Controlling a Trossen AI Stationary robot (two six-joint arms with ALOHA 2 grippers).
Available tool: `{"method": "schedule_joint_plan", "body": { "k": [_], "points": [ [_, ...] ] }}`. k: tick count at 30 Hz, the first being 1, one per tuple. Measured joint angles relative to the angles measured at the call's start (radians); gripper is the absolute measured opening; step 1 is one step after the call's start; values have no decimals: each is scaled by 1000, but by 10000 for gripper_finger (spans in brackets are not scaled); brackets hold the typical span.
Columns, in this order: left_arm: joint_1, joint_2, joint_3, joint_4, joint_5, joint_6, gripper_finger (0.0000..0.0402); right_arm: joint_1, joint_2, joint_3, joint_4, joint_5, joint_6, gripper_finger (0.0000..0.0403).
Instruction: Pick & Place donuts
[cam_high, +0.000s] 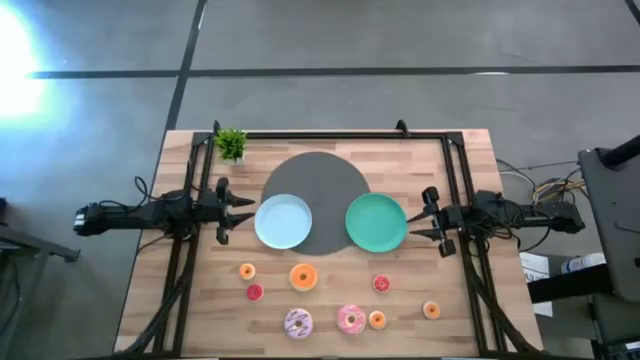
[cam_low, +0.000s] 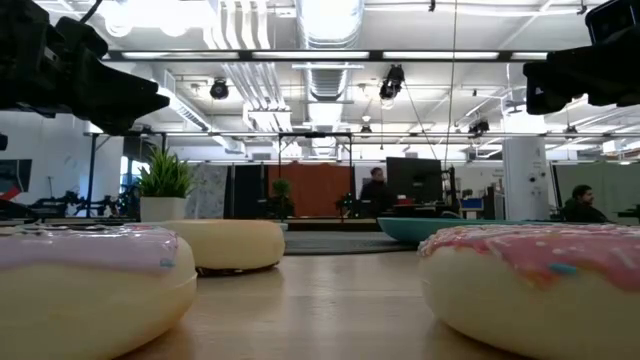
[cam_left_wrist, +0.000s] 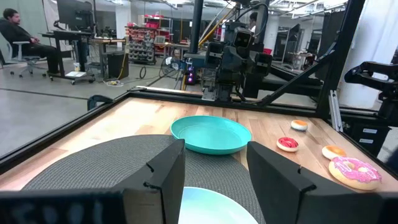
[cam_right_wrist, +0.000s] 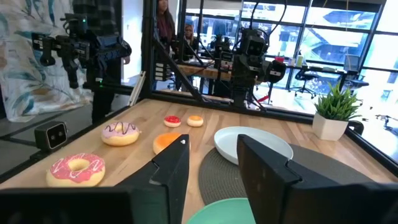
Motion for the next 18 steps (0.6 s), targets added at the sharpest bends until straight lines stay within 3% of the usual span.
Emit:
{"method": "schedule_joint_plan", "body": {
  "k": [18],
  "points": [
    [0, 0, 0, 0, 0, 0, 147, 0, 0, 0, 3, 0, 57, 121]
  ]
}}
